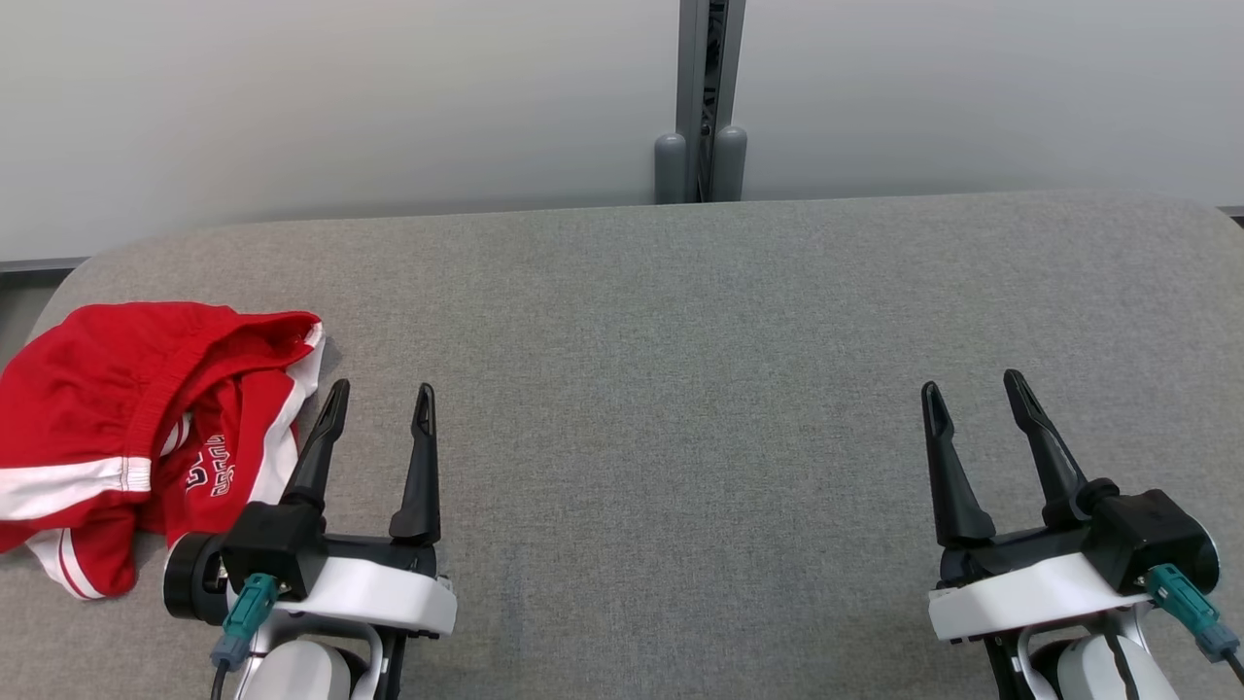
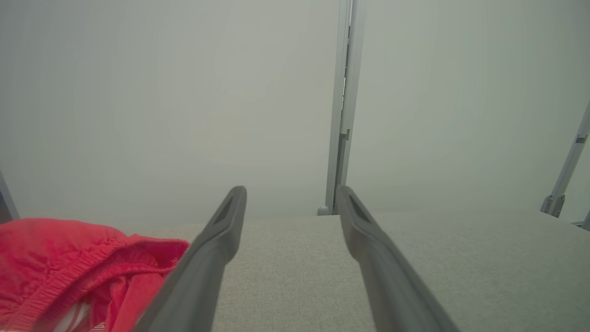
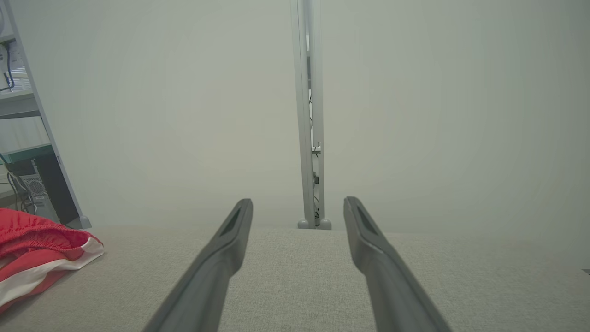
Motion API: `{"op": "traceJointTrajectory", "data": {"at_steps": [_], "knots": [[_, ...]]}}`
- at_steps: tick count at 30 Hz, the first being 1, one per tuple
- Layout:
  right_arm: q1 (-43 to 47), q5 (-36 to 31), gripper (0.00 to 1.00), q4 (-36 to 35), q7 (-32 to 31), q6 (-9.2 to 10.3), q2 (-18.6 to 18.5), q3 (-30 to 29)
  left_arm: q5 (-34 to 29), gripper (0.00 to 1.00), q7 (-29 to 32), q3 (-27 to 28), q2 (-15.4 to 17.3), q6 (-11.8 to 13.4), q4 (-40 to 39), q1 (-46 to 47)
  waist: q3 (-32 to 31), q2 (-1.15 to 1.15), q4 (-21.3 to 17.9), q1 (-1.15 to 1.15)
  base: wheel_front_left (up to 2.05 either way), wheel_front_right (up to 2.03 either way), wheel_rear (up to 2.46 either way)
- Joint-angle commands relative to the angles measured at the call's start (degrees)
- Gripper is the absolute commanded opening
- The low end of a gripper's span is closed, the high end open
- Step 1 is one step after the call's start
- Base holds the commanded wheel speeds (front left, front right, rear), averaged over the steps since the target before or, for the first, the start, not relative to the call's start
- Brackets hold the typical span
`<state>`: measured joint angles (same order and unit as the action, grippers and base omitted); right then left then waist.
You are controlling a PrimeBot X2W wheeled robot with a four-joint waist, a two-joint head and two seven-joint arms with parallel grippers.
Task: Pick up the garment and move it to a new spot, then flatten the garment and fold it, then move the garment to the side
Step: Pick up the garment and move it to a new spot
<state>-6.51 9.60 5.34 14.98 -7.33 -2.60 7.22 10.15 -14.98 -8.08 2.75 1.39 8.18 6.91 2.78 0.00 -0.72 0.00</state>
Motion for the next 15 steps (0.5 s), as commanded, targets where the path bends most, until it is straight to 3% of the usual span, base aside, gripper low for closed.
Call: {"op": "traceJointTrajectory", "data": {"at_steps": [1,15], "knots": [[0.0,-0.3,1.0,0.1,0.4,-0.3,-0.5,-0.2,0.5,1.0,-0.3,0.2,0.2,-0.1,0.2,1.0,0.1,0.0,0.1,0.0,0.0,0.0,0.0],[-0.2,-0.4,1.0,-0.1,0.4,-0.3,-0.5,0.0,0.7,1.0,-0.2,0.1,0.2,1.3,-1.2,1.9,0.8,0.0,3.3,0.0,0.0,0.0,0.0]]}}
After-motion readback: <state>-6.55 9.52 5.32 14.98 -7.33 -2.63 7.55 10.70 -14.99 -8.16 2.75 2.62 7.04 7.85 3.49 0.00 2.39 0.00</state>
